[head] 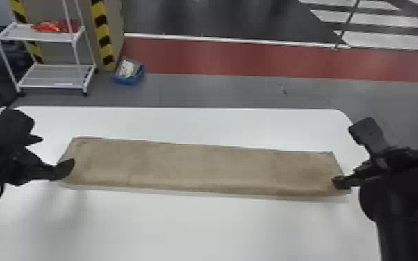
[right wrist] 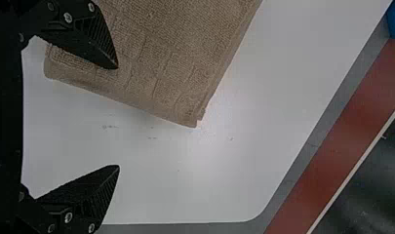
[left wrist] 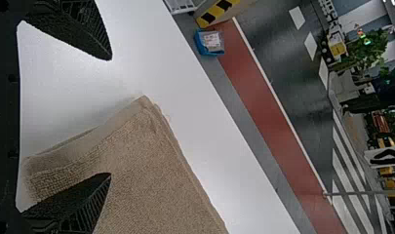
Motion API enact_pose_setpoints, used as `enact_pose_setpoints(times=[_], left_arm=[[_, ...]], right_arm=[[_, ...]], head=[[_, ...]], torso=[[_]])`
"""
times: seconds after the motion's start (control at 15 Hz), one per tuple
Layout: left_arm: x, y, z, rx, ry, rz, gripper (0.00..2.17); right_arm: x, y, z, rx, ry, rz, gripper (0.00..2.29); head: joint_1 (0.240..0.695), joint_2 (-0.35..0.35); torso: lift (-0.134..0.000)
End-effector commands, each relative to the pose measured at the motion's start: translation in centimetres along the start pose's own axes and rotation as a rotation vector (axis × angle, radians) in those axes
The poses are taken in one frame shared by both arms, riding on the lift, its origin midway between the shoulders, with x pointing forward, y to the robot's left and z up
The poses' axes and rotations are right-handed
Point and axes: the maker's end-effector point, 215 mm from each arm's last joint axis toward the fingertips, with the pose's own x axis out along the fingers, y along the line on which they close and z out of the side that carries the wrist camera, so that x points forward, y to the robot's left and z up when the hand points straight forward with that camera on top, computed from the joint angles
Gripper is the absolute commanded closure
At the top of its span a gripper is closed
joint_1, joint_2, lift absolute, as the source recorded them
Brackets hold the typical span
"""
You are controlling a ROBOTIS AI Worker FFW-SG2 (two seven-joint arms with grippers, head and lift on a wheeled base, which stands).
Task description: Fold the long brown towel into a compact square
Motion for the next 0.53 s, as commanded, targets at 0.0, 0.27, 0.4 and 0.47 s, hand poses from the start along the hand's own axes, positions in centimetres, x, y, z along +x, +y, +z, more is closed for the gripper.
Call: enact_pose_setpoints(times=[0.0, 0.27, 0.4, 0.47], left_arm=[[0.03, -0.07, 0.02, 0.001, 0.000, -0.001, 0.03], [0.08, -0.07, -0.02, 0.002, 0.002, -0.002, 0.03], [0.11, 0.05, 0.09, 0.002, 0.000, 0.000, 0.03], [0.14, 0.11, 0.21, 0.002, -0.001, 0.000, 0.03]], right_arm=[[-0.02, -0.02, 0.02, -0.001, 0.000, 0.000, 0.18], [0.03, 0.13, -0.15, -0.001, 0.003, 0.001, 0.18], [0.00, 0.00, -0.15, 0.001, 0.004, -0.001, 0.18], [-0.04, -0.13, -0.08, 0.001, 0.003, -0.003, 0.18]], head=[[0.695, -0.122], [0.695, -0.122], [0.695, -0.123], [0.695, -0.123]], torso=[[-0.125], [-0.125], [-0.125], [-0.125]])
